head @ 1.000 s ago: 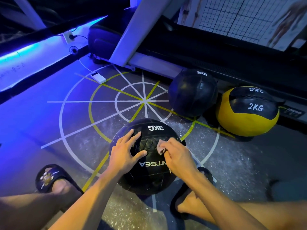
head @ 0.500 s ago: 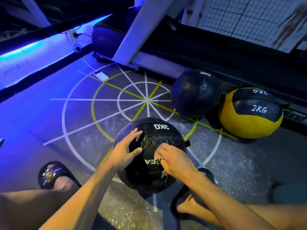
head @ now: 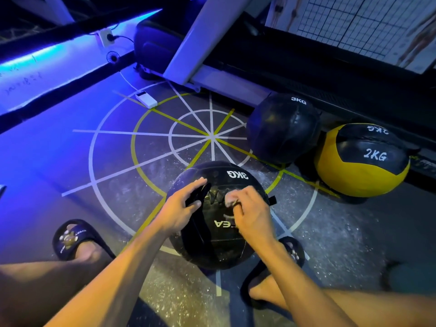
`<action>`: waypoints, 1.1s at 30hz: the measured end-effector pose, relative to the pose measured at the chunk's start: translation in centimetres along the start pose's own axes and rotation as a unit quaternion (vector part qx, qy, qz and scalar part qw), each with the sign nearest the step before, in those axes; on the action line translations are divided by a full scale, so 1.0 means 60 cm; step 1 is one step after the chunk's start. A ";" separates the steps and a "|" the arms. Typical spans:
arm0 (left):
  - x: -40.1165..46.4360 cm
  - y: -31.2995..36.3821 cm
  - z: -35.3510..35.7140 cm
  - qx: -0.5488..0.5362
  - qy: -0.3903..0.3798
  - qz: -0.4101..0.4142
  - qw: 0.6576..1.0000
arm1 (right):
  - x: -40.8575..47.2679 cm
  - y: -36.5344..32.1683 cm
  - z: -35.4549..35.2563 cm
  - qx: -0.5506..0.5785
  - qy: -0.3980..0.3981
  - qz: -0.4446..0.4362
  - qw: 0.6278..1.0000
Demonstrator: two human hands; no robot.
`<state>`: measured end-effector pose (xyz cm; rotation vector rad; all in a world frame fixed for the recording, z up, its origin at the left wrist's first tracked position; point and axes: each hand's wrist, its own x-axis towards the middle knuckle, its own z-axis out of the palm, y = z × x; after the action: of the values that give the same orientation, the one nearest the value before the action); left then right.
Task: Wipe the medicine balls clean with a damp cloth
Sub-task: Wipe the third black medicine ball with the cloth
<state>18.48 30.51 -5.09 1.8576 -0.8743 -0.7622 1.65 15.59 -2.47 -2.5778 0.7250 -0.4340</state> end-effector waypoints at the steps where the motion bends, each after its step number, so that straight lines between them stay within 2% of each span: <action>1: 0.002 0.001 0.003 -0.011 -0.008 0.004 1.000 | -0.001 -0.007 0.008 0.016 0.039 0.042 0.998; 2: 0.005 0.001 0.006 -0.016 -0.011 0.010 1.000 | -0.007 -0.021 0.022 0.024 0.047 0.035 0.998; 3: 0.006 0.002 0.008 -0.015 -0.010 0.013 1.000 | -0.022 -0.038 0.042 0.026 0.014 -0.005 1.000; 5: 0.008 0.000 0.008 -0.023 -0.004 0.006 1.000 | -0.055 -0.058 0.071 -0.021 -0.075 -0.140 0.987; 7: 0.010 0.001 0.006 -0.026 -0.004 0.000 1.000 | -0.047 -0.041 0.057 -0.055 -0.080 -0.203 0.974; 8: 0.011 0.002 0.006 -0.026 -0.005 -0.001 1.000 | -0.034 -0.029 0.044 -0.048 -0.056 -0.175 0.982; 11: 0.017 0.018 0.013 -0.046 -0.019 -0.016 0.999 | -0.011 -0.013 0.019 -0.032 0.062 0.003 0.998; 13: 0.020 0.029 0.020 -0.067 -0.027 -0.024 0.997 | -0.022 -0.042 0.040 -0.015 0.087 0.024 0.996; 15: 0.016 0.030 0.019 -0.088 -0.019 -0.033 0.995 | -0.046 -0.070 0.074 -0.031 0.033 -0.073 0.996; 17: 0.009 0.025 0.015 -0.101 -0.010 -0.042 0.994 | -0.053 -0.066 0.079 -0.081 -0.022 -0.206 0.975; 18: 0.008 0.022 0.014 -0.091 -0.008 -0.038 0.995 | -0.043 -0.056 0.066 -0.081 -0.033 -0.235 0.968; 19: 0.006 0.022 0.016 -0.074 -0.006 -0.029 0.997 | -0.030 -0.048 0.044 -0.060 -0.040 -0.218 0.973; 20: 0.005 0.020 0.017 -0.058 -0.003 -0.021 0.998 | -0.014 -0.038 0.020 -0.036 -0.026 -0.158 0.986; 22: 0.001 0.019 0.018 -0.038 -0.004 -0.016 0.999 | 0.016 0.002 -0.022 0.012 0.026 0.022 0.999; 24: -0.004 0.014 0.017 -0.035 -0.005 -0.017 0.999 | 0.042 0.054 -0.055 0.044 0.085 0.222 0.970; 25: -0.008 0.013 0.017 -0.036 -0.007 -0.016 0.999 | 0.050 0.064 -0.061 0.039 0.105 0.265 0.958; 27: -0.011 0.016 0.019 -0.047 -0.009 -0.011 0.999 | 0.061 0.043 -0.038 0.048 0.117 0.210 0.969; 29: -0.009 0.018 0.026 -0.068 -0.018 0.001 0.998 | 0.052 -0.016 0.006 0.044 0.048 0.068 0.996; 31: -0.008 0.011 0.032 -0.074 -0.017 0.013 0.997 | 0.027 -0.059 0.039 0.037 -0.039 -0.088 0.995; 33: -0.007 0.002 0.032 -0.077 -0.016 0.002 0.997 | 0.026 -0.059 0.035 0.006 -0.064 -0.155 0.986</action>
<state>16.70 29.89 -5.67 1.7115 -0.8171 -0.8357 5.25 18.13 -2.32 -2.6845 0.2765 -0.3594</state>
